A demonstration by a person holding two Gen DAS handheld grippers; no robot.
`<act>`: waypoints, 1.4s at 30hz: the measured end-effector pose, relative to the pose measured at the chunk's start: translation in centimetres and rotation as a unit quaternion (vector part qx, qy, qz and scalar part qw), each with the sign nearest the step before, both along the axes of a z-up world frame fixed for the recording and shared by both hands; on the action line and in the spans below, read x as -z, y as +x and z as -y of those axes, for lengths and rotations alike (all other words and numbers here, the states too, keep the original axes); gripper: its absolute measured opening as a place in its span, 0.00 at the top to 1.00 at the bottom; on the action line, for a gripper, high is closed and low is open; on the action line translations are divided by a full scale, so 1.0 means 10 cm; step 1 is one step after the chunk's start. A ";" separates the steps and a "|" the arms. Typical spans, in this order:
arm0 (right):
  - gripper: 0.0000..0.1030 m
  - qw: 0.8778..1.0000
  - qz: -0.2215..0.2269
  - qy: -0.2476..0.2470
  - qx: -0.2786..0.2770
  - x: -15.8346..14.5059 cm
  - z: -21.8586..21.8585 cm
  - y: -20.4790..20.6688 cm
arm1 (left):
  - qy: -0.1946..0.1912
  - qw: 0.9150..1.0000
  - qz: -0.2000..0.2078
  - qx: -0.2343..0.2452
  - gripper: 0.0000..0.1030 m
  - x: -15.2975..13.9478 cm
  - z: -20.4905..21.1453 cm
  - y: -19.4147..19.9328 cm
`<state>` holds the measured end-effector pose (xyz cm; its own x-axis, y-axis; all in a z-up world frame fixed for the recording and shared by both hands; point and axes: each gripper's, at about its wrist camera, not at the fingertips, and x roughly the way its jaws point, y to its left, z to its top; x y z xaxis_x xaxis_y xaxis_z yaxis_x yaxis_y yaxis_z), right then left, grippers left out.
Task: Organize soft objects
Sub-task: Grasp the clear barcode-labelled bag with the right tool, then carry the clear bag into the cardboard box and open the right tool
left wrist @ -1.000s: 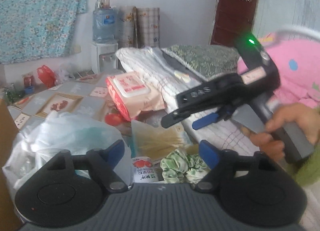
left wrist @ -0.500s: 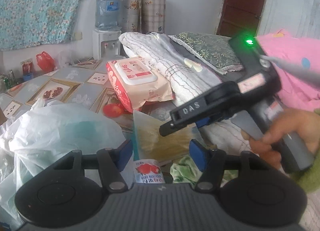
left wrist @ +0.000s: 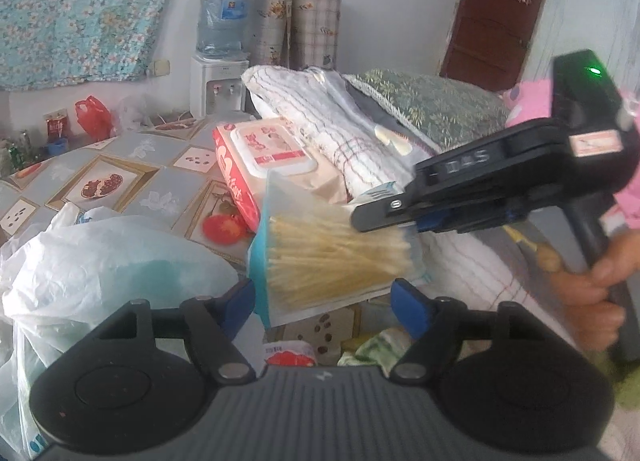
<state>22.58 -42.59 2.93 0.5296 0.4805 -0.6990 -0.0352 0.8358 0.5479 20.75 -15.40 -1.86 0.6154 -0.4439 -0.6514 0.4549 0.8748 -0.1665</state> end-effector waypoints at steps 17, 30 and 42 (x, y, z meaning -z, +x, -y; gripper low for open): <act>0.76 0.984 0.114 0.038 -0.132 -1.12 -0.84 -0.61 | -0.087 0.988 0.100 -0.085 0.27 -0.89 -0.96 -0.88; 0.77 0.900 0.133 -0.018 -0.414 -1.49 -3.40 -0.44 | -0.105 0.962 0.105 -0.230 0.27 -0.97 -2.42 -1.49; 0.77 0.749 0.137 -0.246 -0.599 -0.99 -5.08 -0.56 | -0.111 0.938 0.066 -0.322 0.27 -0.69 -3.20 -1.82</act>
<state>16.99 8.24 12.87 0.0803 0.4453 -0.8918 -0.9771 0.2119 0.0178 2.60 16.60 5.01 0.8713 -0.0678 -0.4860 -0.1273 0.9252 -0.3574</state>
